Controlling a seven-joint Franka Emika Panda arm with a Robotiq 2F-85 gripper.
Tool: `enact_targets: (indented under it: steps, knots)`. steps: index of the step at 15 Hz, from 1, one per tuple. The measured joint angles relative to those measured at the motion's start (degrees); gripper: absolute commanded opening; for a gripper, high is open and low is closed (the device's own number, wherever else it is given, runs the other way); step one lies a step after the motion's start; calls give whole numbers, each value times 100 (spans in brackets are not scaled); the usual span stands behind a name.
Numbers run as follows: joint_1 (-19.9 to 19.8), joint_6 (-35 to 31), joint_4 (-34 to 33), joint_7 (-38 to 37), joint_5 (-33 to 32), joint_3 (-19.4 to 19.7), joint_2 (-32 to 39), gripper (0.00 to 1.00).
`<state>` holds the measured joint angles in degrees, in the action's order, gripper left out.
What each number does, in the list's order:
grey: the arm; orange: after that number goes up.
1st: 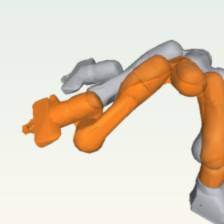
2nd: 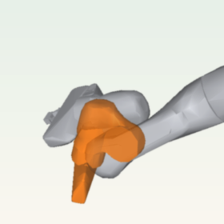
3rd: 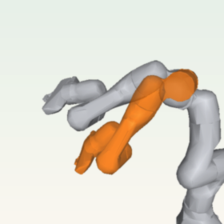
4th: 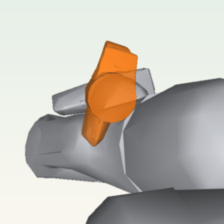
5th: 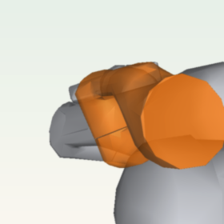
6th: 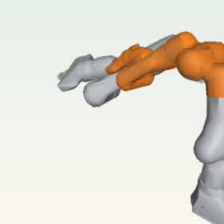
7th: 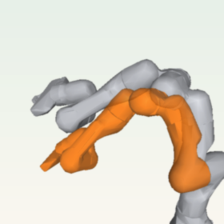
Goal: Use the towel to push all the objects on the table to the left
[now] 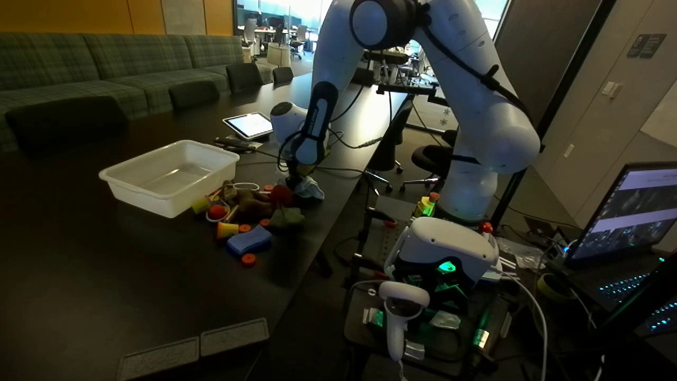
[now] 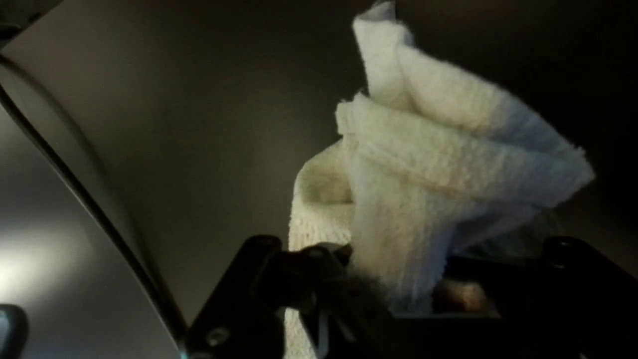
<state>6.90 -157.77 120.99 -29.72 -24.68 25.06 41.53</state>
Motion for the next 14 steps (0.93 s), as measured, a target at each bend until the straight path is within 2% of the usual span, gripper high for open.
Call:
enact_targets:
  steps: [3,8,14]
  knots:
    - [267,140,97,2,0,36,166,2]
    - [803,619,467,12,1,-11,1,3]
    - [1143,788,409,-91,200,-613,-251,3]
